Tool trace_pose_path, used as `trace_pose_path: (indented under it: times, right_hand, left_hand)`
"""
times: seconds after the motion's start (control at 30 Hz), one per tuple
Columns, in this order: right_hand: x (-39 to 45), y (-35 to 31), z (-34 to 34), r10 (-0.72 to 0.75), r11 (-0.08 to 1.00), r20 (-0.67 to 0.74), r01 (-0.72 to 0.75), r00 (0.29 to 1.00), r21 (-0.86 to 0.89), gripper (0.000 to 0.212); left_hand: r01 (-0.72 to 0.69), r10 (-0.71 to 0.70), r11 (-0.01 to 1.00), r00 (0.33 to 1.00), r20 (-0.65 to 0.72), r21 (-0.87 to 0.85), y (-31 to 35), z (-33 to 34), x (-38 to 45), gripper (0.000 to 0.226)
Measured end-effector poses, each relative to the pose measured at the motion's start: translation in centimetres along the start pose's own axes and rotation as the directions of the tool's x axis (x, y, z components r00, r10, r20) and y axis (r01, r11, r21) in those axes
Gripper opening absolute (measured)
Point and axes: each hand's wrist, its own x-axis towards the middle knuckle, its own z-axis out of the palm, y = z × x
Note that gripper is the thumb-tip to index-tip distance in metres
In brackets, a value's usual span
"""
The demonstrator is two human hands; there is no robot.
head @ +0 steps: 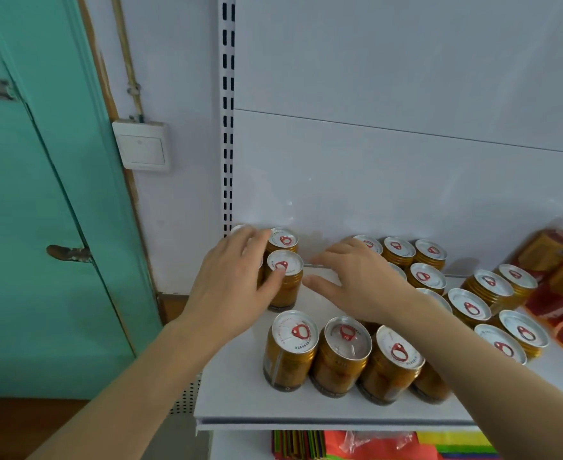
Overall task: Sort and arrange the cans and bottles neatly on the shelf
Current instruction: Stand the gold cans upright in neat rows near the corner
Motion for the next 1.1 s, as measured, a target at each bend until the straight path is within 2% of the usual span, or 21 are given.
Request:
trace_pose_path:
  times: [0.07, 0.13, 0.23, 0.3, 0.43, 0.67, 0.8, 1.1]
  right_hand:
    - [-1.8, 0.6, -1.0, -0.038, 0.995, 0.005, 0.037, 0.999, 0.094, 0.082]
    - [-3.9, 1.0, -1.7, -0.089, 0.987, 0.014, 0.087, 0.996, 0.134, 0.076]
    - [-6.5, 1.0, -2.0, -0.18, 0.98, 0.029, 0.177, 0.983, 0.094, 0.058]
    - [-7.6, 0.8, -1.9, -0.223, 0.975, 0.083, 0.222, 0.971, 0.03, 0.058]
    - [-8.2, 0.3, -1.2, -0.247, 0.96, 0.141, 0.261, 0.959, -0.097, 0.067]
    - [-7.3, -2.2, 2.3, -0.269, 0.961, -0.061, 0.264, 0.961, -0.082, 0.049]
    - [-6.4, -4.2, 3.7, -0.177, 0.984, -0.159, 0.17, 0.971, -0.057, 0.046]
    - [-4.2, -6.3, 5.0, 0.043, 0.994, -0.168, -0.059, 0.985, -0.093, 0.038]
  left_hand:
    - [-0.044, 0.045, 0.999, 0.996, 0.075, -0.021, 1.4, -0.5, -0.7, 0.049]
    - [-0.062, 0.066, 0.998, 0.976, 0.208, -0.027, 2.4, -0.9, -1.7, 0.053]
    - [-0.065, 0.072, 0.997, 0.922, 0.381, -0.031, 3.3, -1.5, -3.4, 0.066]
    - [-0.066, 0.07, 0.998, 0.903, 0.423, -0.024, 3.4, -1.4, -4.3, 0.067]
    - [-0.039, 0.037, 0.999, 0.932, 0.361, -0.002, 3.4, -1.1, -5.4, 0.068]
    - [0.063, -0.055, 0.998, 0.966, 0.251, -0.025, 1.3, -2.1, -7.4, 0.066]
    - [0.116, -0.106, 0.993, 0.973, 0.206, -0.038, -0.2, -2.0, -7.4, 0.072]
    - [0.145, -0.129, 0.985, 0.979, 0.161, -0.098, -2.6, -0.6, -5.7, 0.073]
